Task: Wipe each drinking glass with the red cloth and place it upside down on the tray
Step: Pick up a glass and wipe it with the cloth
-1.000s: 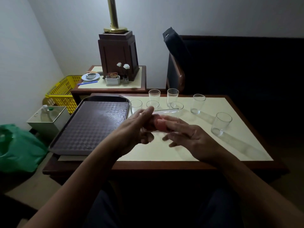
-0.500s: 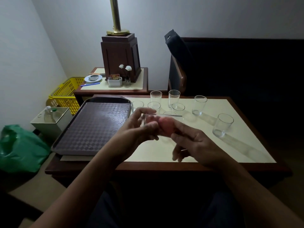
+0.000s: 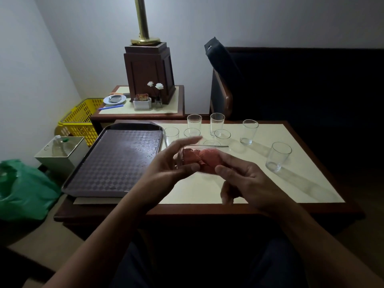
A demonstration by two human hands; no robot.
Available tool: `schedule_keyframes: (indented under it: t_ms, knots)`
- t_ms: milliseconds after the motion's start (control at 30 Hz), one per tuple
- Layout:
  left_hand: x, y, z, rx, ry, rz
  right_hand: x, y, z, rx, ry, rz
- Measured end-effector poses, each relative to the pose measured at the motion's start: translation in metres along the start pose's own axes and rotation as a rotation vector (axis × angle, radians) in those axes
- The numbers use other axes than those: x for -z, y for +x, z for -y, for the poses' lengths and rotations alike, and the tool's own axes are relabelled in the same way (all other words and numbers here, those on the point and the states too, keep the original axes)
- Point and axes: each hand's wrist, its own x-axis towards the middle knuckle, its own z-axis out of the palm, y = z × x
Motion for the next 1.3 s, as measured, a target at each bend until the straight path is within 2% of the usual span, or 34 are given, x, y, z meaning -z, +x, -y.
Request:
schedule_keyframes:
  t_ms: [133, 167, 233, 300, 367, 433, 533, 600, 700, 733, 767, 900, 1000, 1100, 1167, 1233, 1300]
  knots:
    - [-0.006, 0.002, -0.008, 0.353, -0.2, 0.047, -0.006, -0.004, -0.005, 0.13, -0.097, -0.002]
    - [-0.004, 0.003, -0.007, 0.357, -0.22, 0.038, -0.008, -0.004, -0.006, 0.116, -0.096, -0.007]
    - [0.001, 0.005, -0.002, 0.217, -0.184, -0.01, -0.009, -0.003, -0.003, 0.056, -0.014, -0.009]
    - [0.005, 0.003, 0.002, 0.044, -0.079, 0.01, -0.007, -0.002, 0.0, 0.023, 0.019, -0.01]
    - [0.004, 0.001, 0.005, -0.014, -0.069, -0.006, -0.004, -0.001, 0.002, 0.043, 0.005, -0.056]
    - [-0.001, 0.001, 0.004, 0.101, -0.108, -0.022, -0.005, 0.001, 0.0, 0.106, -0.009, -0.119]
    - [-0.002, 0.005, -0.002, 0.317, -0.272, 0.042, -0.011, -0.001, -0.005, 0.169, -0.098, -0.133]
    - [0.001, 0.006, 0.001, 0.256, -0.254, -0.005, -0.014, 0.0, -0.005, 0.121, -0.056, -0.122]
    - [0.003, 0.002, 0.004, 0.018, -0.096, 0.003, -0.013, -0.001, -0.003, 0.067, 0.035, -0.135]
    - [0.003, 0.001, 0.006, -0.012, -0.069, 0.005, -0.013, 0.0, -0.004, 0.07, 0.079, -0.153]
    - [0.003, 0.001, 0.008, 0.006, -0.081, -0.005, -0.014, 0.001, -0.005, 0.083, 0.109, -0.179]
    - [0.0, 0.004, 0.009, 0.309, -0.328, 0.038, -0.02, 0.001, -0.014, 0.164, -0.006, -0.245]
    - [0.004, 0.004, 0.014, 0.192, -0.247, -0.036, -0.018, 0.0, -0.012, 0.082, 0.029, -0.209]
    - [0.006, -0.001, 0.017, 0.04, -0.148, -0.005, -0.015, 0.001, -0.015, 0.051, 0.091, -0.22]
    - [0.003, 0.001, 0.019, 0.14, -0.251, 0.003, -0.017, 0.001, -0.02, 0.097, 0.104, -0.265]
    - [-0.002, 0.005, 0.016, 0.313, -0.392, 0.041, -0.02, 0.0, -0.022, 0.165, 0.003, -0.293]
    - [-0.003, 0.008, 0.018, 0.334, -0.4, -0.011, -0.021, 0.001, -0.023, 0.182, -0.086, -0.276]
